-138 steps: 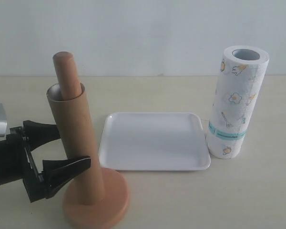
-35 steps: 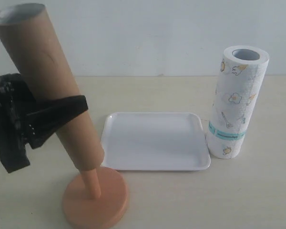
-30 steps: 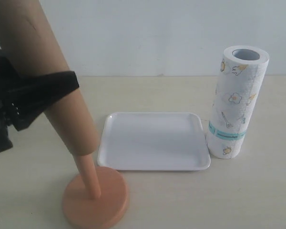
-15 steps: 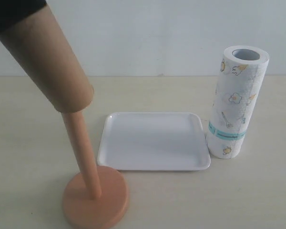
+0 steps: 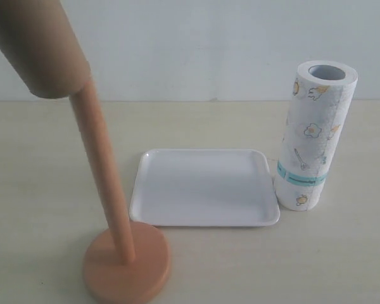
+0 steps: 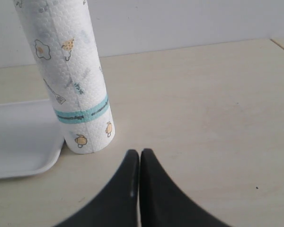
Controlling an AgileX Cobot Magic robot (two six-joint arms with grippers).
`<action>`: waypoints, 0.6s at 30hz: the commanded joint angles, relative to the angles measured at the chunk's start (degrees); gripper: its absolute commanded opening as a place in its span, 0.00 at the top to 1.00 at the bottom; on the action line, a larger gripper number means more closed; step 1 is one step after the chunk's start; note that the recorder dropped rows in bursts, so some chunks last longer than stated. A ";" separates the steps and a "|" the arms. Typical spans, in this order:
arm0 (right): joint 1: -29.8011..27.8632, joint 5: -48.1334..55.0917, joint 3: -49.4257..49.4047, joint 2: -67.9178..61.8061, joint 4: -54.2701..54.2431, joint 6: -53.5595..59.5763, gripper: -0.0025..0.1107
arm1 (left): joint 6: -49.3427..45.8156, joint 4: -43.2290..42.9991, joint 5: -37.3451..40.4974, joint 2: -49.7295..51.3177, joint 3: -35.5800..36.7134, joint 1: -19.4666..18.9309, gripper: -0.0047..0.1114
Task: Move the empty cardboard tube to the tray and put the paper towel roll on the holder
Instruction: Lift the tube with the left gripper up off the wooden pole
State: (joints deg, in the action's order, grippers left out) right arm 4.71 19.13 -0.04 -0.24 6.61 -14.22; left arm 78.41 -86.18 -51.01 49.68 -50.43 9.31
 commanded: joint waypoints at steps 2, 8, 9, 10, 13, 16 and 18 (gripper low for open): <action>-0.17 -0.26 0.04 0.24 0.22 -0.14 0.98 | 4.40 -5.28 7.27 -0.38 -4.92 0.27 0.92; -0.17 -0.26 0.04 0.24 0.22 -0.14 0.98 | 6.97 -11.56 12.74 -0.02 -10.81 0.27 0.92; -0.17 -0.26 0.04 0.24 0.22 -0.14 0.98 | 7.60 -12.85 14.04 0.15 -11.51 0.27 0.92; -0.17 -0.26 0.04 0.24 0.22 -0.14 0.98 | 8.29 -13.76 15.34 0.60 -12.20 0.27 0.92; -0.17 -0.26 0.04 0.24 0.22 -0.14 0.98 | 8.82 -13.76 18.24 2.30 -13.22 0.27 0.92; -0.17 -0.26 0.04 0.24 0.22 -0.14 0.98 | 8.11 -13.76 19.71 5.00 -13.76 0.27 0.92; -0.17 -0.26 0.04 0.24 0.22 -0.14 0.98 | 7.90 -13.76 19.78 7.02 -13.76 0.27 0.92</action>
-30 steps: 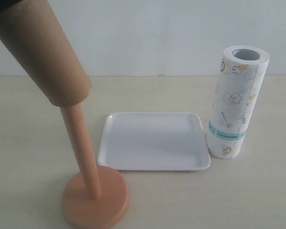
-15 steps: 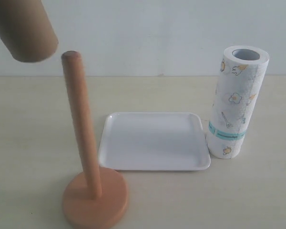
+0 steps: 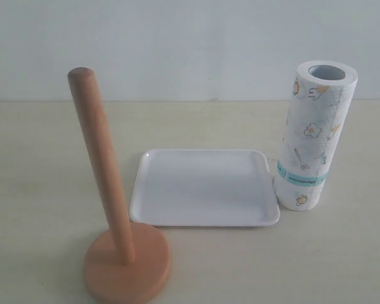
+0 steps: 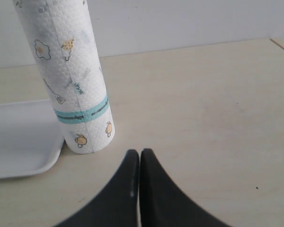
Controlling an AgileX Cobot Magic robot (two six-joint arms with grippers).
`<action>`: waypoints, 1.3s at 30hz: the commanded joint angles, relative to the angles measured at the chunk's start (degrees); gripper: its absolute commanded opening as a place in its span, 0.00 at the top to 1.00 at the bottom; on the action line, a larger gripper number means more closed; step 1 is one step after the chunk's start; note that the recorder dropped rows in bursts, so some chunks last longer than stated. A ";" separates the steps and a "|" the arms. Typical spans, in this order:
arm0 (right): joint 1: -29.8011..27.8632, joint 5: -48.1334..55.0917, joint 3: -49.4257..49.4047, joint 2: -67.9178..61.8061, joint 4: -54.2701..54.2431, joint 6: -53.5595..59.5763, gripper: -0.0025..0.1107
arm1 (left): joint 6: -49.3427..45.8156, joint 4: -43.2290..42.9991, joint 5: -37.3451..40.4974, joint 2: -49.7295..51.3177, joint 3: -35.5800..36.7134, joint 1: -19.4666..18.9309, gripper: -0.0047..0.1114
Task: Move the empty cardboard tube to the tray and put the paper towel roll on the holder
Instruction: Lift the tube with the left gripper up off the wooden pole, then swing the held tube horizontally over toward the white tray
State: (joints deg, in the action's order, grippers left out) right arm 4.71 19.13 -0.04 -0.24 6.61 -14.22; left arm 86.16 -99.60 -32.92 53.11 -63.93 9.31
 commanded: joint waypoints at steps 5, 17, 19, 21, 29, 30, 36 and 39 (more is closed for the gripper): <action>-0.17 -0.26 0.04 0.24 0.22 -0.14 0.98 | -0.63 -0.35 1.24 5.66 -0.13 0.27 0.92; -0.17 -0.26 0.04 0.24 0.22 -0.23 0.98 | 0.87 -0.35 -0.47 1.17 0.34 0.27 0.92; -0.17 -0.26 0.04 0.24 0.22 -0.23 0.98 | 1.47 -0.35 -0.78 0.78 0.34 0.27 0.92; -0.17 -0.26 0.04 0.24 0.22 -0.23 0.98 | 1.47 -0.35 -1.48 0.43 0.34 0.27 0.92; -0.17 -0.26 0.04 0.24 0.22 -0.23 0.98 | -30.91 26.01 7.24 -3.00 6.48 0.27 0.92; -0.17 -0.26 0.04 0.24 0.22 -0.23 0.98 | -37.29 31.33 9.39 -3.44 7.50 0.27 0.92; -0.17 -0.26 0.04 0.24 0.22 -0.23 0.98 | -60.74 47.85 26.14 -4.65 9.22 2.64 0.92; -0.17 -0.26 0.04 0.24 0.22 -0.23 0.98 | -71.61 50.96 35.01 -4.14 8.84 3.88 0.92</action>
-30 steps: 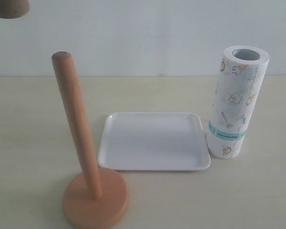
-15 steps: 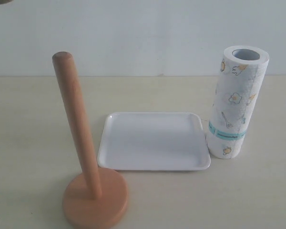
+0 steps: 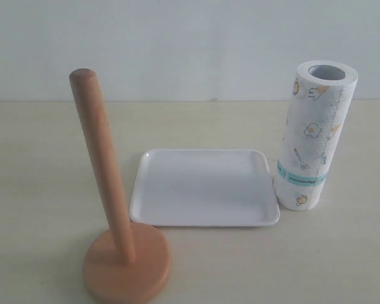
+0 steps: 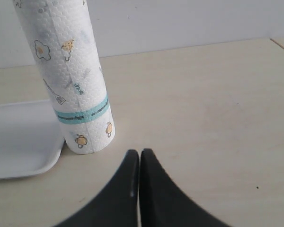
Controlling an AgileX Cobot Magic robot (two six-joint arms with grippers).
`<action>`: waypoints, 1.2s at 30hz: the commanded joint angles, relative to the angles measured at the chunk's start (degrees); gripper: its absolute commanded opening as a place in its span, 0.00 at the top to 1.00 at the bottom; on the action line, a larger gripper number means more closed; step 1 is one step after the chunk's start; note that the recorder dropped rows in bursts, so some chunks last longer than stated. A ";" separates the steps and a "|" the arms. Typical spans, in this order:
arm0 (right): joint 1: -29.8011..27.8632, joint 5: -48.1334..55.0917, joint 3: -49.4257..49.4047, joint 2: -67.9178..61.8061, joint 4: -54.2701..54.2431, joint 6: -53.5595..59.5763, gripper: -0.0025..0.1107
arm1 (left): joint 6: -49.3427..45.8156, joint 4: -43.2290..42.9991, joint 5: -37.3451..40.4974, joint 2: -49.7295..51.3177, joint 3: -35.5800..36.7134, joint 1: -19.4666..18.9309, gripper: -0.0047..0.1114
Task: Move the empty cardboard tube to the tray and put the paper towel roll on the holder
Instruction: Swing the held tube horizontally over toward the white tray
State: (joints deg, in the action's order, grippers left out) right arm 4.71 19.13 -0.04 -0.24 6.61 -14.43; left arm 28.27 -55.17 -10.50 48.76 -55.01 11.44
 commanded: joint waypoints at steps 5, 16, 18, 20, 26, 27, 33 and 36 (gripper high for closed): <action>-0.17 -0.26 0.04 0.24 0.22 -0.02 0.98 | -37.06 22.14 19.45 2.91 -0.08 3.52 0.92; -0.17 -0.26 0.04 0.24 0.22 -0.02 0.98 | -51.31 23.35 35.83 20.52 -13.26 9.97 0.92; -0.17 -0.26 0.04 0.24 0.22 -0.02 0.98 | -50.83 23.20 35.83 23.31 -16.21 12.04 0.92; -0.17 -0.26 0.04 0.24 0.22 -0.02 0.98 | -50.70 23.20 37.77 25.93 -20.32 16.10 0.92; -0.17 -0.26 0.04 0.24 0.22 -0.02 0.98 | -47.44 19.65 52.11 34.27 -34.56 28.06 0.92; -0.17 -0.26 0.04 0.24 0.22 -0.02 0.98 | -46.00 18.23 53.81 35.35 -35.81 29.14 0.92; -0.17 -0.26 0.04 0.24 0.22 -0.02 0.98 | -41.20 9.60 62.00 43.21 -41.07 35.28 0.92; -0.17 -0.26 0.04 0.24 0.22 -0.02 0.98 | -37.82 9.02 60.70 46.03 -41.85 36.20 0.92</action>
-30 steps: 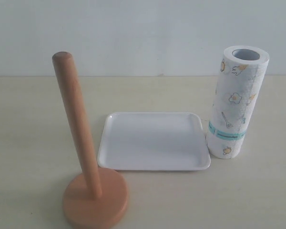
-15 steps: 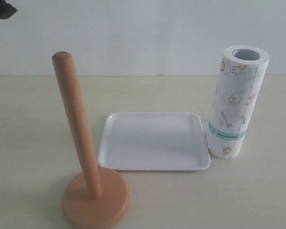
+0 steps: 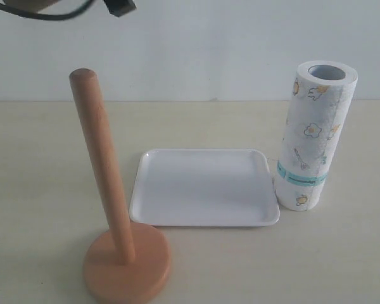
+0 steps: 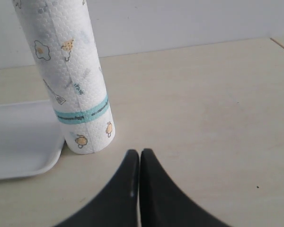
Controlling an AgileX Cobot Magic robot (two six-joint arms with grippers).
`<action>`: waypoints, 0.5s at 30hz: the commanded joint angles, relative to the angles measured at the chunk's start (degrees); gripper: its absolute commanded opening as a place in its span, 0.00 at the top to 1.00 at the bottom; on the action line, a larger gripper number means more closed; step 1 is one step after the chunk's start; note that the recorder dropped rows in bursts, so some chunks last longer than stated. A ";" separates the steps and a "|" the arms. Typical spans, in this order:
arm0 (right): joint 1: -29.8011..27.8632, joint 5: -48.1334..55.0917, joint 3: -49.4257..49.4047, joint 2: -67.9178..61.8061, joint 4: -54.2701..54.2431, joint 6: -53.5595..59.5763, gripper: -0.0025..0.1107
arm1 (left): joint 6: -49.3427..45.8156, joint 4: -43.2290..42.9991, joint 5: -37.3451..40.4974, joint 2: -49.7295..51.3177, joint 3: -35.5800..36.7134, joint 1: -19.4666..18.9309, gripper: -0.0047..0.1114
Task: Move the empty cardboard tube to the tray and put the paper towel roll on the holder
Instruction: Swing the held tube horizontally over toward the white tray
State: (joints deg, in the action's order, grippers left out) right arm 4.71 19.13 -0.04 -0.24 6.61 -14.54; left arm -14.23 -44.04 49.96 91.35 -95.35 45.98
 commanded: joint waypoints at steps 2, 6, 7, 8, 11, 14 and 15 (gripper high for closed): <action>-0.17 -0.26 0.04 0.24 0.22 0.09 0.98 | 5.24 -1.84 -0.46 4.84 -2.00 2.31 0.92; -0.17 -0.26 0.04 0.24 0.22 0.09 0.98 | 6.16 -3.08 -0.64 7.43 -2.00 3.91 0.92; -0.17 -0.26 0.04 0.24 0.22 0.09 0.98 | 6.26 -3.30 -0.64 8.02 -2.00 4.03 0.92; -0.17 -0.26 0.04 0.24 0.22 0.09 0.98 | 6.26 -3.31 -0.64 8.72 -2.00 4.05 0.92; -0.17 -0.26 0.04 0.24 0.22 0.09 0.98 | 6.45 -3.56 -0.40 10.80 -2.00 4.29 0.92; -0.17 -0.26 0.04 0.24 0.22 0.09 0.98 | 6.45 -4.50 -0.27 12.84 -2.00 4.54 0.92; -0.17 -0.26 0.04 0.24 0.22 0.09 0.98 | 6.45 -4.79 -0.27 13.34 -2.00 4.54 0.92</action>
State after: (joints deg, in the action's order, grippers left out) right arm 4.71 19.13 -0.04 -0.24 6.61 -14.54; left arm -8.63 -47.32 49.91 103.39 -96.89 49.99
